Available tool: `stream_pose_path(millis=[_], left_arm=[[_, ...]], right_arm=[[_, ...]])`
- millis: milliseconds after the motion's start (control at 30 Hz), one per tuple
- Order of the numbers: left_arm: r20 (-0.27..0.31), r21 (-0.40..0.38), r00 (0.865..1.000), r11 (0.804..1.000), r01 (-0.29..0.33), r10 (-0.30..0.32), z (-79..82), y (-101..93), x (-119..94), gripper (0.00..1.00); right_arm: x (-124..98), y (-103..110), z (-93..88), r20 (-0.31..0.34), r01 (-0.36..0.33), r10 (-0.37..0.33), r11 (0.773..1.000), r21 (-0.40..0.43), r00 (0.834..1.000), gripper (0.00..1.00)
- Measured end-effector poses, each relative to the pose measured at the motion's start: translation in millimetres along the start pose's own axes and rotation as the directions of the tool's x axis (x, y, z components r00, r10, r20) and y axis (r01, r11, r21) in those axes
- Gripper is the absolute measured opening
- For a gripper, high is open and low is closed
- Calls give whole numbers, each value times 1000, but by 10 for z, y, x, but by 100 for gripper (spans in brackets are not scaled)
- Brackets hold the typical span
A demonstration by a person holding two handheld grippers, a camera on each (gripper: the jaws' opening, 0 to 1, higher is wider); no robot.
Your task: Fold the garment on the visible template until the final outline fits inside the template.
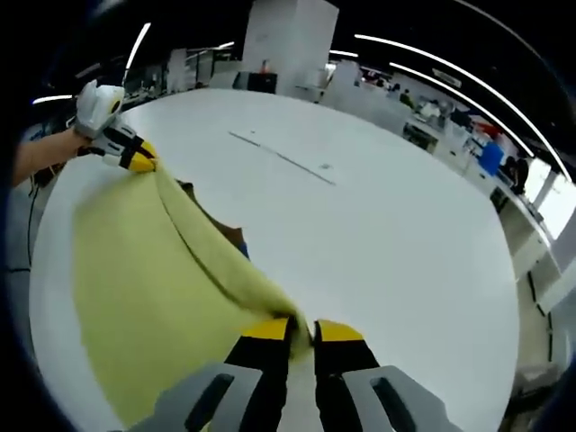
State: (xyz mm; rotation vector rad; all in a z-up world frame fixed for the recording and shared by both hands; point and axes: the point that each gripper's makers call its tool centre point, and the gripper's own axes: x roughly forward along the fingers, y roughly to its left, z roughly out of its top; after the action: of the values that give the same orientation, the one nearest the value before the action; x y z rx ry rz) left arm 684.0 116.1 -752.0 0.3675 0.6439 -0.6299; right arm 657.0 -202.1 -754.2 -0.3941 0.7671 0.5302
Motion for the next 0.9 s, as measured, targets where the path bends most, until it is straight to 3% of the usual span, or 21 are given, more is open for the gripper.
stream_pose_path(millis=[133, 233, 433, 700, 733, 900], left_arm=[[-27, 132, 1000, 991, 3, 0, -50, 15, -42, 13], [-46, 166, 999, 986, 21, -13, -106, -28, -60, 14], [-53, 192, 998, 981, -12, 22, -123, 55, -19, 13], [-24, 107, 999, 994, -40, 42, -116, 164, -3, 5], [-16, 94, 999, 995, -39, 41, -107, 167, -5, 5], [11, 26, 999, 999, -46, 46, -61, 202, -17, 4]], right_arm=[[-27, 76, -26, -22, -23, 22, 997, -71, 1000, 19], [-34, 50, -62, -52, 5, -14, 986, -168, 999, 24], [11, -46, -71, -51, 61, -77, 965, -254, 996, 19], [58, -91, -61, -35, 72, -85, 958, -279, 996, 10], [58, -100, -60, -32, 75, -87, 959, -274, 996, 5], [30, -135, 89, 44, 97, -91, 982, -160, 995, 0]])
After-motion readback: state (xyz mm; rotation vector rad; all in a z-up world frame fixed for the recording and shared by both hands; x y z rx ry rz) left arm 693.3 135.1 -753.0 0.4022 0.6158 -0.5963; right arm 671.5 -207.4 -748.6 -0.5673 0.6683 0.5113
